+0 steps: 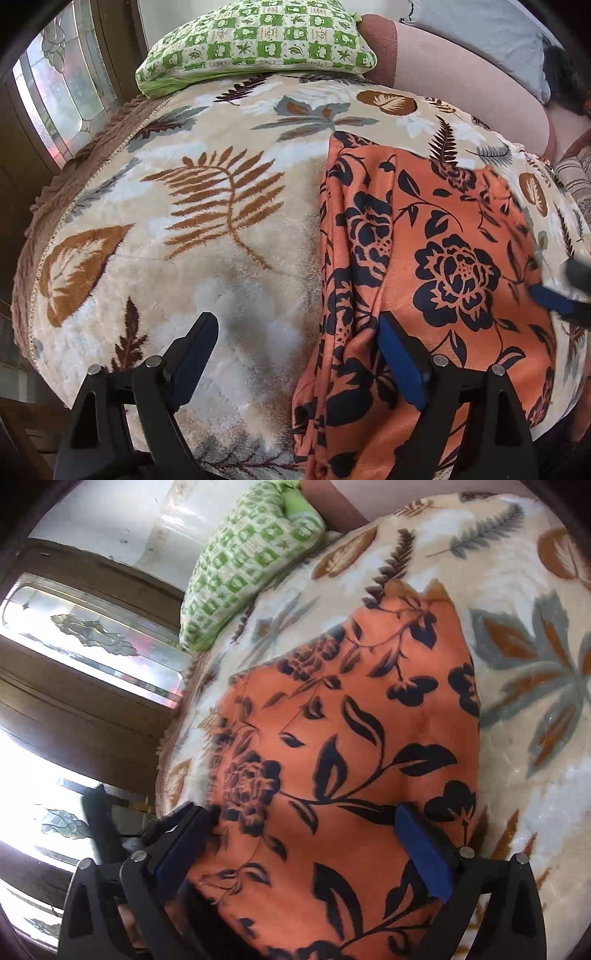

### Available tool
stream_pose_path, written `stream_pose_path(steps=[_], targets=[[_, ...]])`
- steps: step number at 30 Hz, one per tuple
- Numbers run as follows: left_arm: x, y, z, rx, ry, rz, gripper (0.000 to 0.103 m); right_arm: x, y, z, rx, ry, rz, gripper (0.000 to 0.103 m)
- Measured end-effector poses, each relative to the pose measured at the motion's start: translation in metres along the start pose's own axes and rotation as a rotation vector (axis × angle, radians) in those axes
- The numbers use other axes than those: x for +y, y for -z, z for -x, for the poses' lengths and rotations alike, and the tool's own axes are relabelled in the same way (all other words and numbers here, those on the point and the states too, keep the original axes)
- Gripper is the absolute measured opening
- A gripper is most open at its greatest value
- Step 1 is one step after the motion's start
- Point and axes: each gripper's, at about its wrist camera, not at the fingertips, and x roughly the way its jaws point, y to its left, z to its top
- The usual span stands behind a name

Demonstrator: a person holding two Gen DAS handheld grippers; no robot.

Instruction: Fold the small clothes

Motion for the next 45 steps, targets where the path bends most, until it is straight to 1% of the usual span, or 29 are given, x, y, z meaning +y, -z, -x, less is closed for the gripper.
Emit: stream_pose_path(steps=[1, 3, 4, 5, 6, 7, 8, 10, 12, 13, 14, 15, 16, 17, 21, 23, 24, 26, 29, 31, 33, 35, 36, 38, 39, 40, 42, 44, 45], targets=[[0.000, 0.000, 0.000, -0.001, 0.000, 0.000, 0.087, 0.009, -0.001, 0.009, -0.002, 0.001, -0.020, 0.101], [0.000, 0.000, 0.000, 0.001, -0.001, 0.007, 0.087, 0.023, -0.001, 0.021, -0.028, -0.049, 0.009, 0.101], [0.000, 0.001, 0.000, -0.001, -0.005, 0.011, 0.087, 0.026, 0.001, 0.024, -0.047, -0.051, 0.034, 0.102], [-0.001, 0.001, 0.000, -0.001, -0.009, 0.014, 0.087, 0.024, 0.004, 0.019, -0.043, -0.035, 0.038, 0.102], [-0.002, 0.001, 0.000, -0.001, -0.006, 0.013, 0.088, 0.015, 0.007, 0.009, -0.010, 0.000, 0.026, 0.102], [-0.003, 0.002, 0.001, 0.000, -0.006, 0.011, 0.088, 0.002, 0.009, -0.005, 0.044, 0.022, 0.005, 0.102], [-0.003, 0.002, 0.002, -0.002, -0.019, 0.006, 0.088, 0.003, 0.011, -0.001, 0.003, 0.012, 0.020, 0.102], [-0.002, 0.003, 0.003, -0.005, -0.018, 0.002, 0.088, 0.014, 0.009, 0.011, -0.005, 0.010, 0.002, 0.102], [-0.001, 0.003, 0.003, -0.001, -0.016, 0.016, 0.088, 0.027, 0.009, 0.024, -0.027, -0.053, 0.027, 0.102], [-0.001, 0.003, 0.003, -0.003, -0.017, 0.019, 0.088, 0.029, 0.010, 0.024, -0.036, -0.057, 0.048, 0.102], [-0.003, 0.004, 0.003, -0.006, -0.022, 0.016, 0.088, 0.029, 0.012, 0.017, -0.035, -0.034, 0.067, 0.102], [-0.003, 0.004, 0.004, -0.006, -0.015, 0.009, 0.089, 0.016, 0.015, 0.001, 0.021, 0.026, 0.053, 0.102], [-0.004, 0.004, 0.005, -0.003, -0.010, 0.004, 0.089, 0.005, 0.016, -0.006, 0.054, 0.032, 0.044, 0.102], [-0.003, 0.004, 0.008, -0.003, -0.016, 0.000, 0.089, 0.004, 0.018, 0.000, 0.013, 0.007, 0.057, 0.102], [0.009, 0.001, 0.020, -0.022, 0.003, 0.031, 0.088, 0.013, 0.017, 0.034, -0.041, -0.032, 0.029, 0.102], [0.016, -0.001, 0.027, -0.044, 0.004, 0.052, 0.088, 0.007, 0.020, 0.051, -0.078, 0.008, 0.032, 0.102], [0.019, -0.003, 0.029, -0.049, -0.002, 0.057, 0.088, -0.001, 0.022, 0.058, -0.089, 0.013, 0.023, 0.102], [0.023, -0.008, 0.032, -0.057, -0.017, 0.059, 0.088, -0.020, 0.024, 0.066, -0.096, 0.032, -0.022, 0.102], [0.025, -0.013, 0.033, -0.064, -0.028, 0.053, 0.088, -0.049, 0.023, 0.076, -0.111, 0.035, -0.087, 0.102], [0.024, -0.016, 0.033, -0.066, -0.026, 0.052, 0.088, -0.060, 0.024, 0.080, -0.105, 0.010, -0.123, 0.102], [0.023, -0.019, 0.033, -0.067, -0.018, 0.051, 0.088, -0.066, 0.023, 0.074, -0.086, -0.029, -0.141, 0.102], [0.021, -0.022, 0.032, -0.067, -0.004, 0.045, 0.088, -0.068, 0.019, 0.065, -0.074, -0.019, -0.142, 0.102], [0.020, -0.023, 0.032, -0.068, 0.013, 0.045, 0.088, -0.069, 0.018, 0.061, -0.069, -0.026, -0.146, 0.102], [0.020, -0.028, 0.032, -0.068, 0.080, 0.064, 0.088, -0.072, 0.016, 0.057, -0.064, -0.051, -0.167, 0.102], [0.021, -0.030, 0.031, -0.067, 0.127, 0.078, 0.088, -0.074, 0.015, 0.055, -0.064, -0.059, -0.176, 0.102], [0.021, -0.033, 0.029, -0.060, 0.200, 0.093, 0.088, -0.074, 0.012, 0.052, -0.062, -0.058, -0.179, 0.102], [0.017, -0.037, 0.021, -0.032, 0.313, 0.095, 0.089, -0.075, 0.009, 0.046, -0.053, -0.051, -0.187, 0.102], [0.010, -0.042, 0.009, -0.007, 0.391, 0.062, 0.089, -0.075, 0.007, 0.042, -0.047, -0.056, -0.188, 0.102], [0.008, -0.044, 0.003, 0.005, 0.413, 0.052, 0.089, -0.074, 0.006, 0.041, -0.047, -0.056, -0.183, 0.102]])
